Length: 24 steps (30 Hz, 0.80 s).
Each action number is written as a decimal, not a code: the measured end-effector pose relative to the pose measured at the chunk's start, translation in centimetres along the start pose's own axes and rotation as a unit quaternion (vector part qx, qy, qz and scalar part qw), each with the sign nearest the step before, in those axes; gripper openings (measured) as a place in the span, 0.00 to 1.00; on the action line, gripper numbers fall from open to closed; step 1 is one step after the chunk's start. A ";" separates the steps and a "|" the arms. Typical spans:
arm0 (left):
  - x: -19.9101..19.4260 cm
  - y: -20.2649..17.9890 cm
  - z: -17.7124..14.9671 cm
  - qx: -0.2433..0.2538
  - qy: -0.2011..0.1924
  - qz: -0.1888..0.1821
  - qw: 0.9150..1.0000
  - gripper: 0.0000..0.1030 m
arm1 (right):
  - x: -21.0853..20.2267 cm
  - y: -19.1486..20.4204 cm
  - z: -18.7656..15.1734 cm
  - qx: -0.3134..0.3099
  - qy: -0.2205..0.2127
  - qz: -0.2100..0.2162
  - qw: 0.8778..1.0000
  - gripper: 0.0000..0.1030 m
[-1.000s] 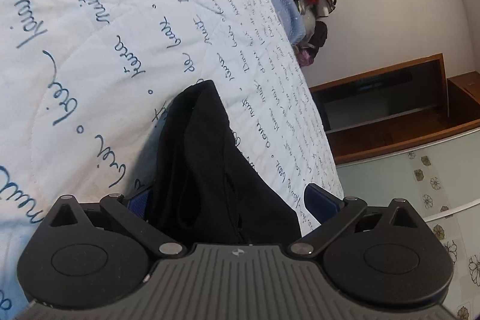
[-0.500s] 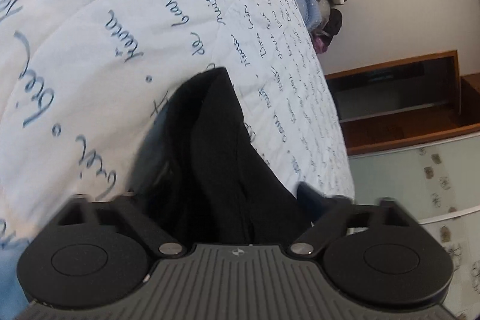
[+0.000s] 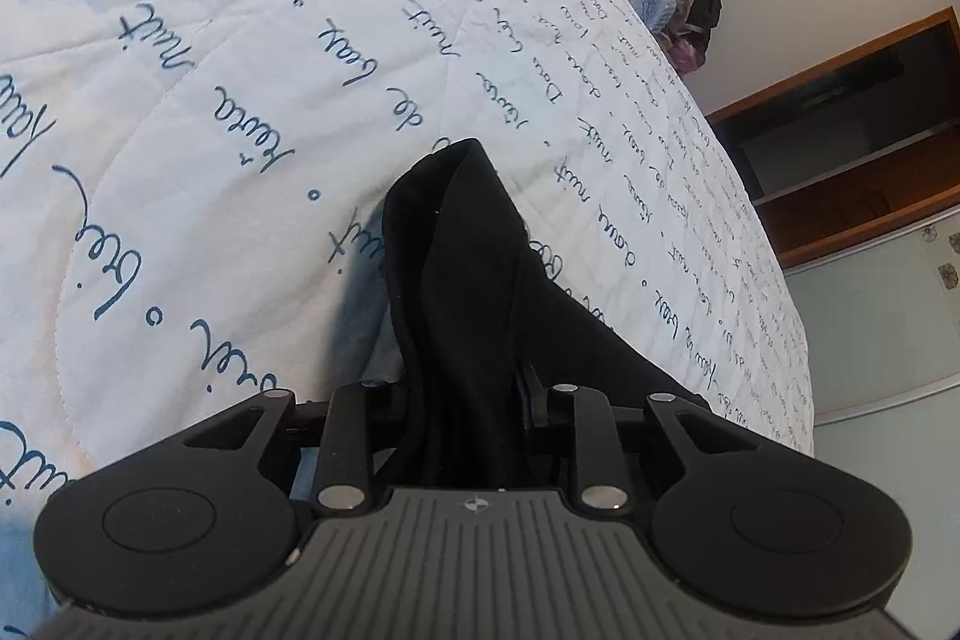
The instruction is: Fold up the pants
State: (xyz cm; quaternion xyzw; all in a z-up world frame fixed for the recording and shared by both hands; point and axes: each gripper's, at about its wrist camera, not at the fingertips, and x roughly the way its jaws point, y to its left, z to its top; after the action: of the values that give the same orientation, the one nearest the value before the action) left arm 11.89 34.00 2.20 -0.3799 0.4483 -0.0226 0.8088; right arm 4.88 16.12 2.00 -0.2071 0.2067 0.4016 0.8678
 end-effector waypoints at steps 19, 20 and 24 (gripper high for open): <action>0.5 -24.8 -11.7 0.264 -0.015 -0.031 0.964 0.19 | -16.2 -8.3 -8.5 0.227 -0.103 -0.028 0.968 0.24; 2.2 -25.6 -12.9 0.273 0.001 -0.027 0.962 0.19 | -17.0 -8.9 -9.6 0.244 -0.094 -0.029 0.965 0.30; 7.9 -27.1 -16.8 0.292 0.062 -0.001 0.954 0.19 | -21.2 -10.6 -14.4 0.301 -0.076 -0.040 0.950 0.75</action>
State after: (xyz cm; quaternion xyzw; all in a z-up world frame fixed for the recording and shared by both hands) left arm 12.38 1.74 8.59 -0.1253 0.4711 -0.1766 0.8551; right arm -2.14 -10.75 3.26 0.0868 0.2431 0.3003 0.9183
